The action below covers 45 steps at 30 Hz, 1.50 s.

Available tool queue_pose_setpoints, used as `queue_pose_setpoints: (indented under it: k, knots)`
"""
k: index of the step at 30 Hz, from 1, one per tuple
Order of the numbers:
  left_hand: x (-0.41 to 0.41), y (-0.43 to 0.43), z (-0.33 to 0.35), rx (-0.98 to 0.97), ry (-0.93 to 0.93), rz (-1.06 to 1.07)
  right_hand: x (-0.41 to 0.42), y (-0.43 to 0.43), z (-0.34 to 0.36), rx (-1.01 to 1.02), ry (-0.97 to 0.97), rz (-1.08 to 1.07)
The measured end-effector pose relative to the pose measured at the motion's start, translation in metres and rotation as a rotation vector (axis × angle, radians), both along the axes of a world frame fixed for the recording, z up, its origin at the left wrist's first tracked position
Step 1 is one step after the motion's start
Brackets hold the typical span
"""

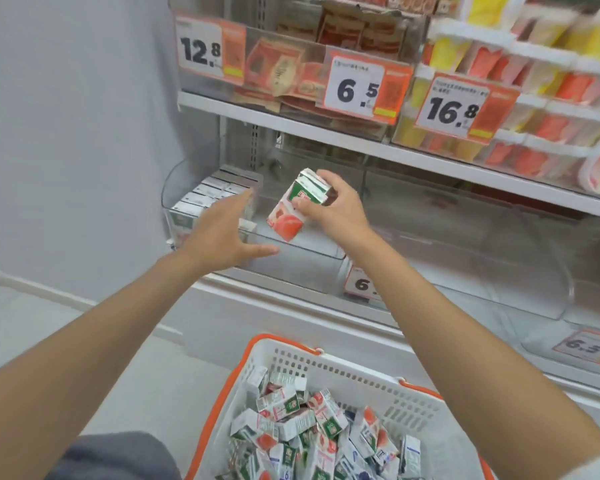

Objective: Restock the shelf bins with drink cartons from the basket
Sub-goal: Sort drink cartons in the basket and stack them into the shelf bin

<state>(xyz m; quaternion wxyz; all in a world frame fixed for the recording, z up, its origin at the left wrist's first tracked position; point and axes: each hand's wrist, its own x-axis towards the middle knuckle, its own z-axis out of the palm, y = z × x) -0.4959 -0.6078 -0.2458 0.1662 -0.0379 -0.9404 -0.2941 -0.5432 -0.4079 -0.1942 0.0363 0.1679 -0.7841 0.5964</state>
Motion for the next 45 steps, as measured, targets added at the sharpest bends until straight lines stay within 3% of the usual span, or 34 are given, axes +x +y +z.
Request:
queue_pose_setpoints:
  k: [2,5,8,12,18,21,27,30,32,34,38,41,45]
  knots:
    - [-0.013,-0.026,-0.017,-0.264,-0.061,0.105,-0.027,-0.022,-0.007,0.053,0.014,-0.057]
    - [-0.019,-0.042,-0.044,-0.404,-0.001,0.176,-0.061,-0.053,-0.026,0.132,0.000,-0.057]
    - [-0.019,-0.039,-0.055,-0.460,0.121,0.212,-0.079,-0.074,-0.047,0.253,-0.093,0.106]
    - [-0.020,-0.039,-0.056,-0.481,0.178,0.205,-0.082,-0.083,-0.061,0.359,-0.464,0.389]
    - [-0.019,-0.038,-0.056,-0.488,0.161,0.208,-0.078,-0.086,-0.067,0.302,-0.489,0.366]
    - [-0.017,-0.035,-0.053,-0.490,0.098,0.246,-0.068,-0.078,-0.062,0.327,-0.360,0.323]
    - [0.016,0.000,-0.040,-0.414,0.135,0.335,-0.021,-0.030,-0.047,0.430,0.177,0.079]
    - [0.040,0.038,-0.046,-0.312,0.129,0.261,0.028,0.011,-0.062,0.505,0.388,0.031]
    - [0.058,0.068,-0.066,-0.155,0.002,0.142,0.060,0.043,-0.089,0.532,0.393,0.033]
    - [0.078,0.097,-0.096,0.001,-0.180,0.054,0.089,0.082,-0.125,0.611,0.257,0.070]
    - [0.123,0.142,-0.163,0.257,-0.521,-0.014,0.135,0.174,-0.211,0.856,-0.204,0.204]
    - [0.143,0.159,-0.198,0.213,-0.675,-0.088,0.154,0.239,-0.257,0.880,-0.426,0.157]
    - [0.144,0.169,-0.209,0.179,-0.732,-0.144,0.147,0.272,-0.294,0.758,-0.649,0.018]
